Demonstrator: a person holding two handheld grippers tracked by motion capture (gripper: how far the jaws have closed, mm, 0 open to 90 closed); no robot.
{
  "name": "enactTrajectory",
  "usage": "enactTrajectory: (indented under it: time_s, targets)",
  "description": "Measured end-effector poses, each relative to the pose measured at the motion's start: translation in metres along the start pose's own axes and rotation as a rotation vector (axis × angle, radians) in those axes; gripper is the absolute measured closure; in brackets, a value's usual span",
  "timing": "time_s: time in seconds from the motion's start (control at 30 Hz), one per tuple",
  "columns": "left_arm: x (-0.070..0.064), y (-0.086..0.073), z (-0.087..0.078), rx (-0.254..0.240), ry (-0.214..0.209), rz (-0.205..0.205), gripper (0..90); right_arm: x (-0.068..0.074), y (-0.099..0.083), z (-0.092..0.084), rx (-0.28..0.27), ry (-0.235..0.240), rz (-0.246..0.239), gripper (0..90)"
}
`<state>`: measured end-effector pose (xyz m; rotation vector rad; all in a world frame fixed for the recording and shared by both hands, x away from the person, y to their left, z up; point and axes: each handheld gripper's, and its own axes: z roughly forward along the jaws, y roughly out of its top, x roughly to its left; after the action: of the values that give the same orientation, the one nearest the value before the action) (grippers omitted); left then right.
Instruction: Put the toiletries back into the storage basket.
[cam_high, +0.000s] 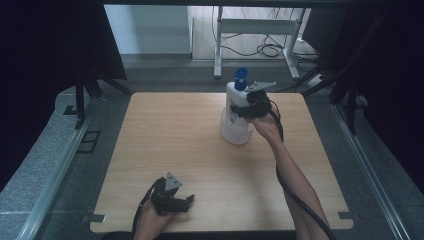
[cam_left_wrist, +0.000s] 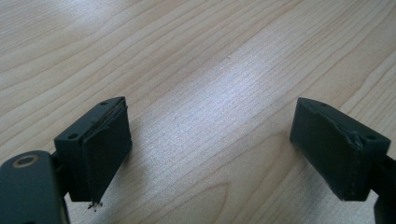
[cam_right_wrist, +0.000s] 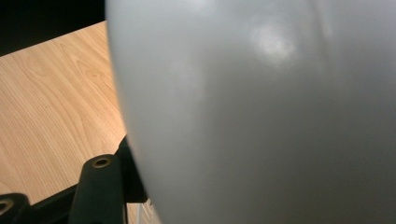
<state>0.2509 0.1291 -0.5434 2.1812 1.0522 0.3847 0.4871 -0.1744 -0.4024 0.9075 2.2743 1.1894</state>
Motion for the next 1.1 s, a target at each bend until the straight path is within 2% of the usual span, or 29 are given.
enactTrajectory:
  time_s: [0.87, 1.1]
  targets:
    - [0.000, 0.000, 0.000, 0.001, -0.001, 0.002, 11.8, 0.002, -0.025, 0.022, 0.038, 0.007, 0.008, 37.5]
    - [0.000, 0.000, 0.000, 0.002, -0.002, 0.003, 11.9, 0.001, -0.028, 0.024, 0.030, 0.016, 0.017, 37.3]
